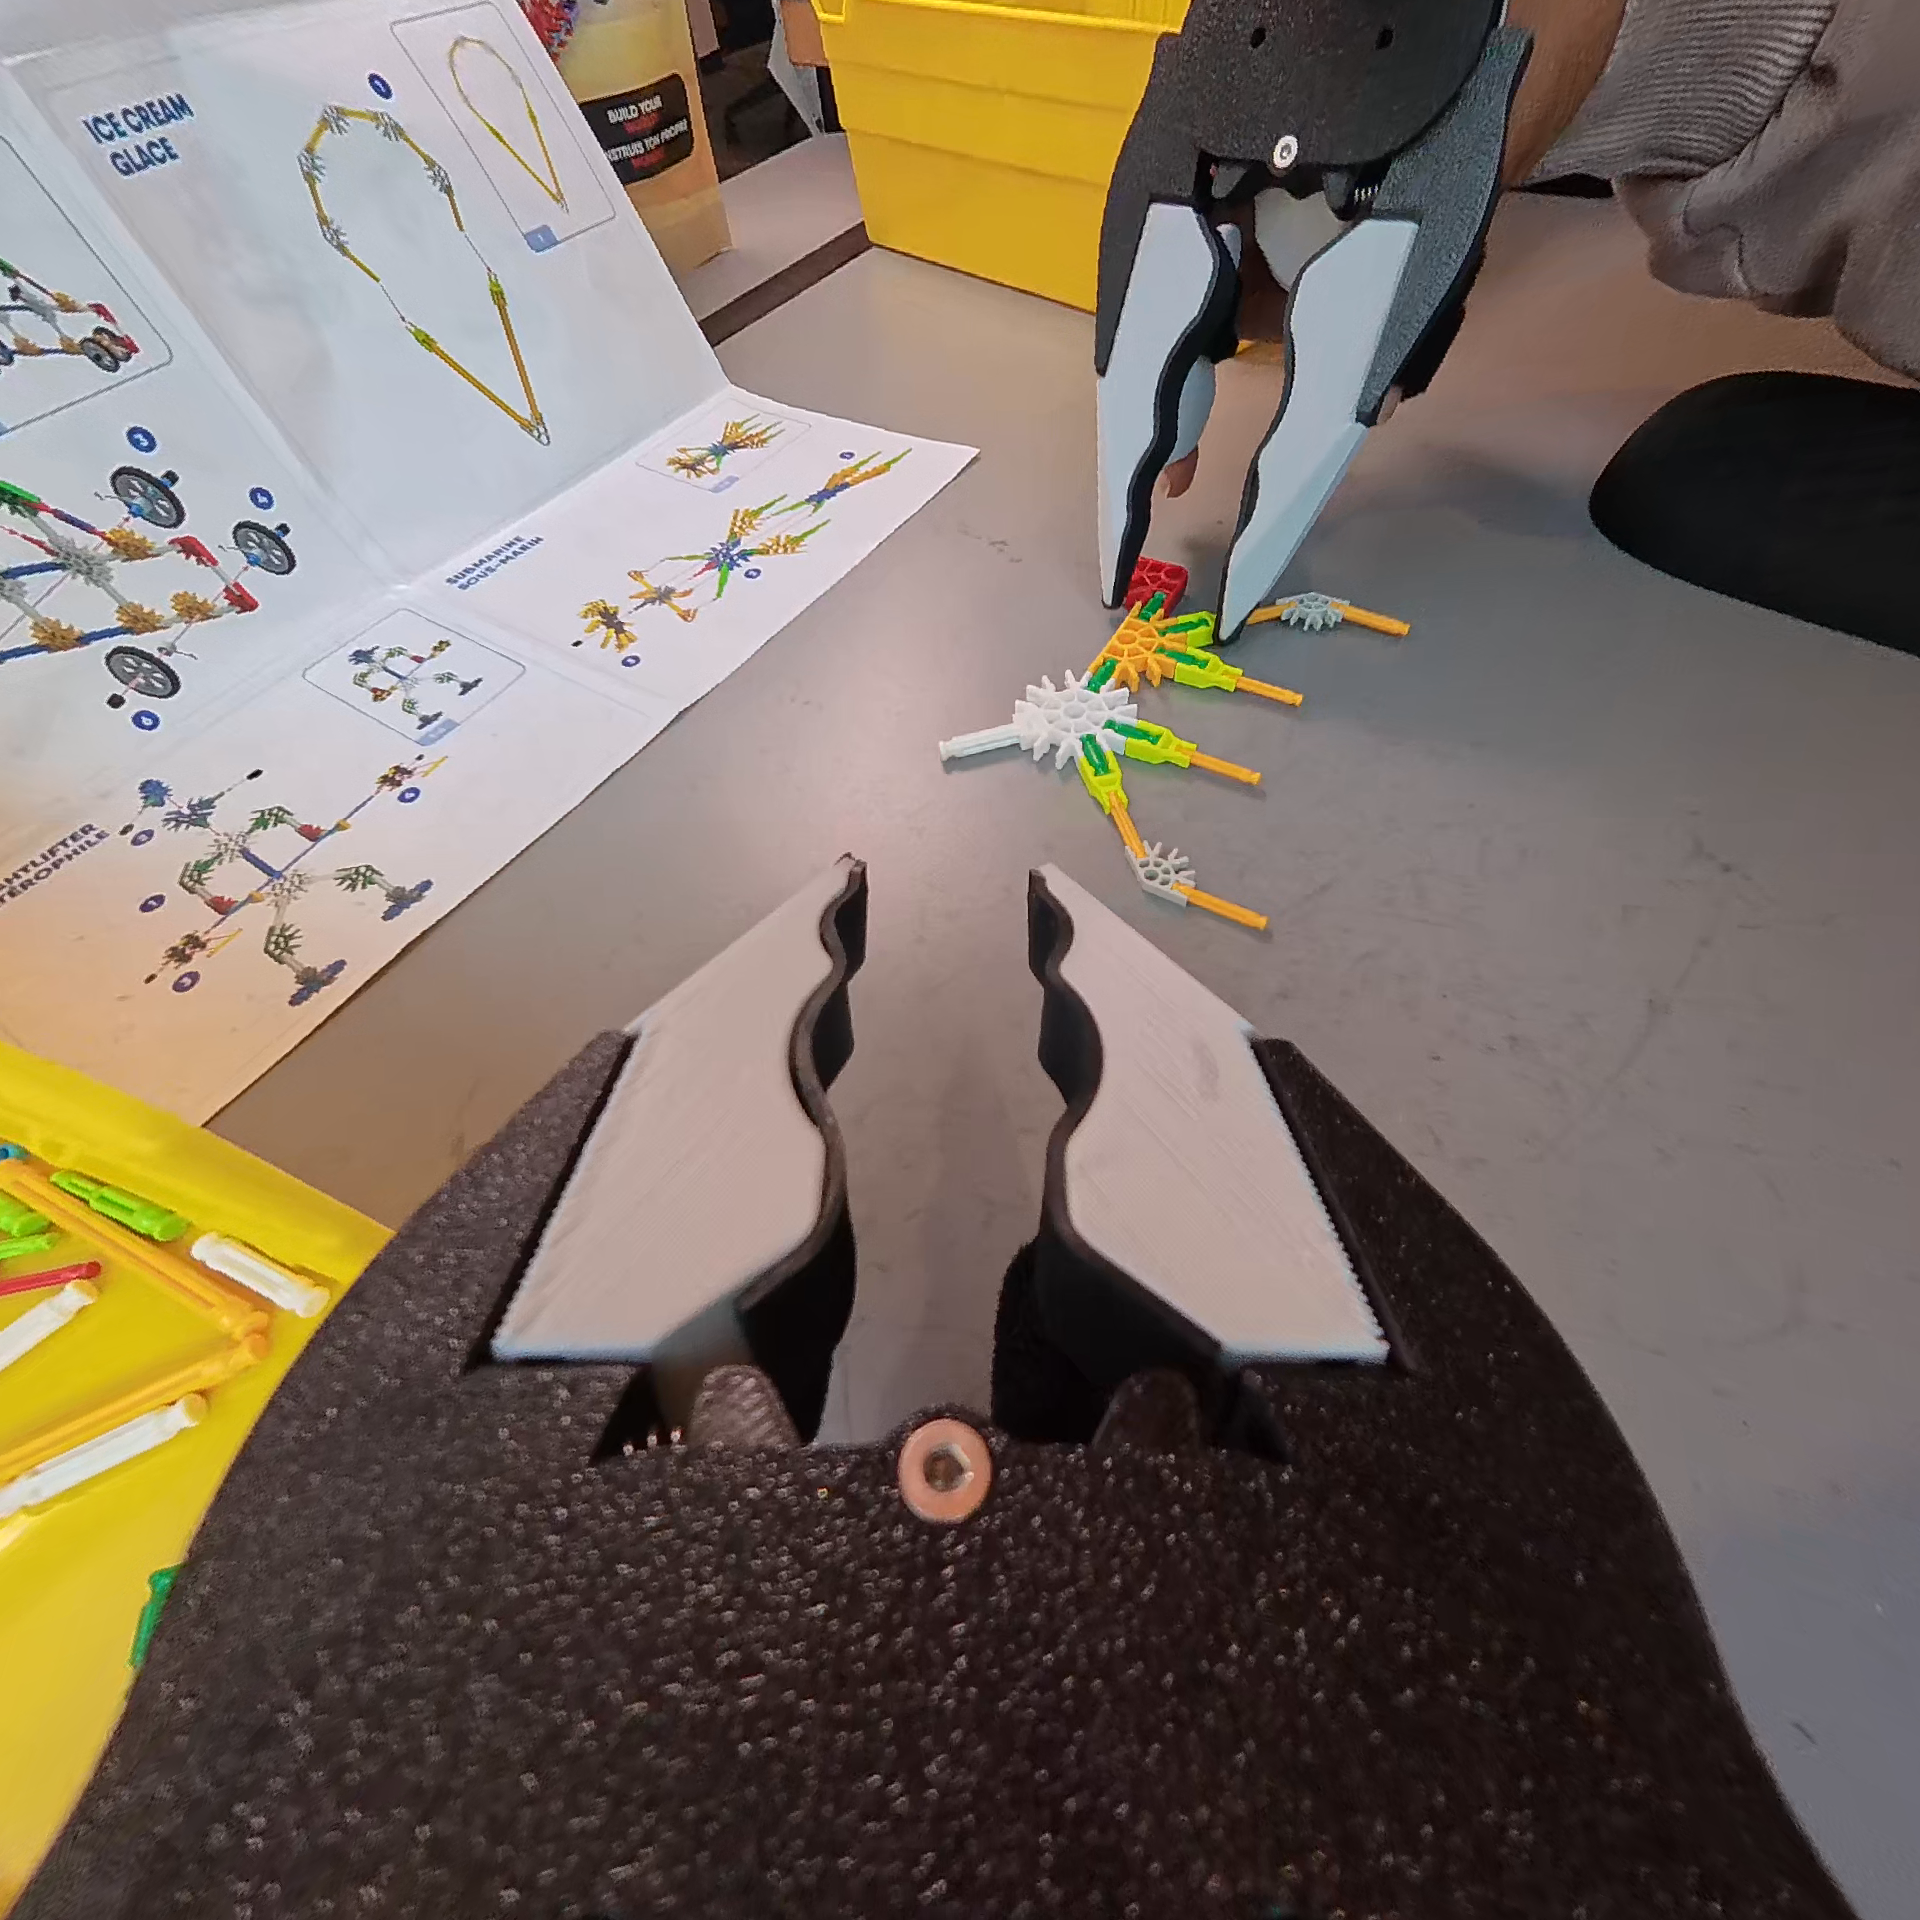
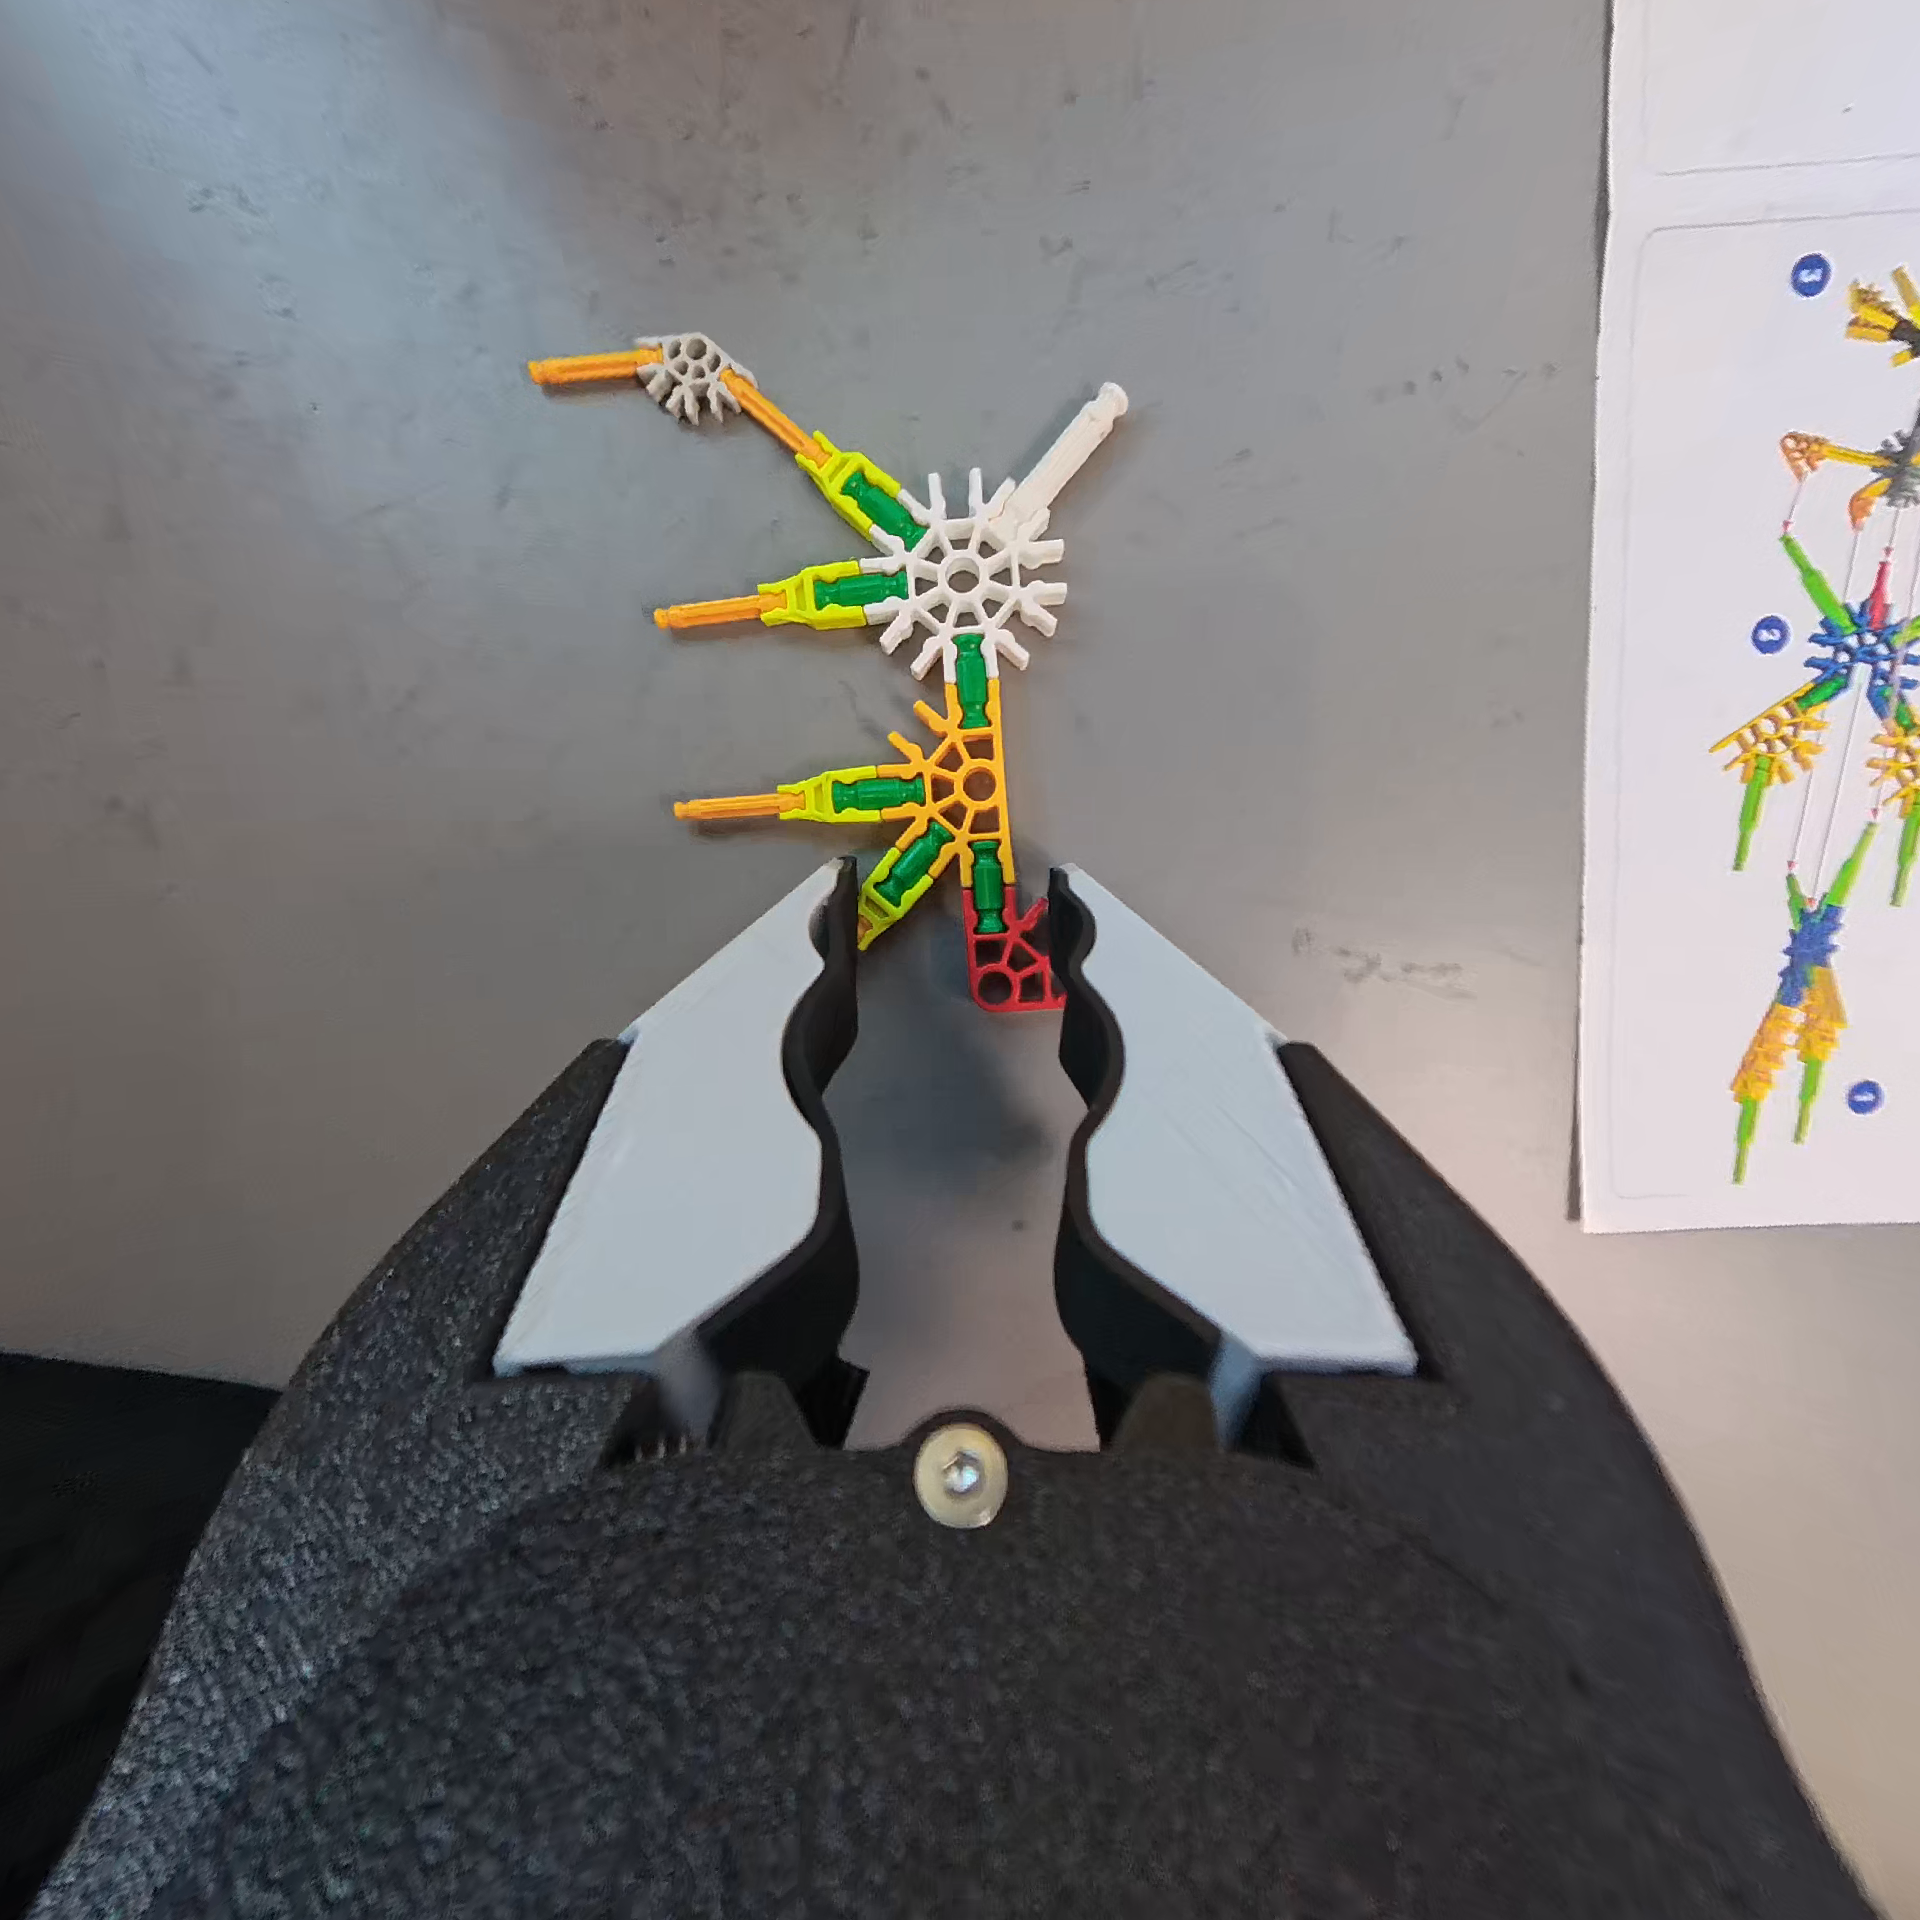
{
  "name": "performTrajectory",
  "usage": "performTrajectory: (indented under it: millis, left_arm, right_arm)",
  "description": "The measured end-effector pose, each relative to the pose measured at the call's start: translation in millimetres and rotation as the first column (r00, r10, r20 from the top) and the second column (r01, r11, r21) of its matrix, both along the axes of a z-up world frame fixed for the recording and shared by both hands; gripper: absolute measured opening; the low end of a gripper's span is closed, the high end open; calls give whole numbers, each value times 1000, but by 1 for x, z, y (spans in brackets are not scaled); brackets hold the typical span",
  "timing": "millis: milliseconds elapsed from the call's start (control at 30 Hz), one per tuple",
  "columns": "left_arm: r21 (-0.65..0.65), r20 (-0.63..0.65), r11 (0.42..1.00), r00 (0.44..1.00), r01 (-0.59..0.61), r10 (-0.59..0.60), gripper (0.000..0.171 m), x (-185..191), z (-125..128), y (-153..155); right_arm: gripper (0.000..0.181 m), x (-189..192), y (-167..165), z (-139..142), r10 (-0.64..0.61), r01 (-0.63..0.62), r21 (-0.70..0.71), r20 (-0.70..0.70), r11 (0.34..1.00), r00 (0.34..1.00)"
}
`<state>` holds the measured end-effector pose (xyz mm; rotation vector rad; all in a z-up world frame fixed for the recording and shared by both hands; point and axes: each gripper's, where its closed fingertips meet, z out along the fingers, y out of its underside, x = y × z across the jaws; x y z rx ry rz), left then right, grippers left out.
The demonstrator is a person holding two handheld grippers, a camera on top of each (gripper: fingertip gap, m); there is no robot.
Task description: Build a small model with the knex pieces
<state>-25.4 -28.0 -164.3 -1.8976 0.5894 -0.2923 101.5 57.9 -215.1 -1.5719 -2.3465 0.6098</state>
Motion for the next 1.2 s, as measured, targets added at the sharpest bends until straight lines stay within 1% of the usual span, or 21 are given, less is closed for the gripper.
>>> performTrajectory:
  millis: [67,133,200,267,300,367,433,533,567,633,700,767,800,833,900,967,1000,1033,1200]
  left_arm:
    - [-1,-3,1000,1000,6,-6,31,1,-1,0]
    - [-3,-9,1000,1000,12,-12,31,3,-1,-1]
    - [-5,-14,1000,1000,15,-16,31,3,-2,-1]
    - [-3,-17,1000,1000,15,-15,31,3,-2,-1]
    - [-1,-16,1000,1000,13,-13,31,3,-1,-1]
    - [4,-16,1000,1000,8,-8,31,1,0,-1]
    - [10,-11,1000,1000,3,-3,31,0,2,-1]
    - [21,-4,1000,1000,2,-2,31,0,5,-1]
    - [26,-3,1000,1000,1,-1,31,0,6,-1]
    - [42,0,999,1000,-6,6,31,-1,9,-1]
    - [63,8,998,1000,-25,24,31,-3,13,0]
    - [83,31,996,999,-43,41,33,-5,19,1]
    - [92,46,994,998,-52,48,34,-7,22,1]
    - [99,60,993,997,-62,56,35,-8,25,2]
    - [115,75,990,994,-81,73,38,-11,29,2]
    - [127,77,988,994,-93,83,38,-13,32,2]
    - [128,74,987,993,-96,87,38,-14,31,2]
    - [127,70,987,993,-99,91,38,-14,31,2]
    - [120,50,986,992,-119,114,38,-19,25,4]
  right_arm:
    - [36,2,8,9,-15,15,-4,-29,1000,999]
    - [39,6,17,14,-22,22,13,-18,1000,1000]
    - [41,9,22,14,-7,7,40,9,999,1000]
    - [41,8,22,7,8,-10,43,41,999,999]
    - [39,8,22,0,16,-19,49,67,999,998]
    - [23,5,20,-3,24,-26,39,60,999,998]
    - [22,3,19,-4,16,-17,14,55,1000,998]
    - [22,3,24,0,25,-27,90,24,996,999]
    - [22,1,28,6,22,-21,126,-4,992,1000]
    - [22,-8,43,30,3,19,220,-98,975,995]
    - [22,-19,70,65,-27,104,355,-215,929,976]
    - [22,-30,104,108,-51,228,480,-353,847,934]
    - [22,-36,120,132,-42,289,530,-429,797,902]
    - [22,-39,135,152,-23,331,575,-476,748,879]
    - [22,-50,158,183,52,365,653,-527,664,848]
    - [22,-63,177,200,142,352,724,-524,593,840]
    - [22,-70,187,206,182,347,757,-517,554,836]
    - [22,-76,198,208,202,339,777,-504,530,839]
    - [22,-102,244,209,266,326,811,-492,485,829]
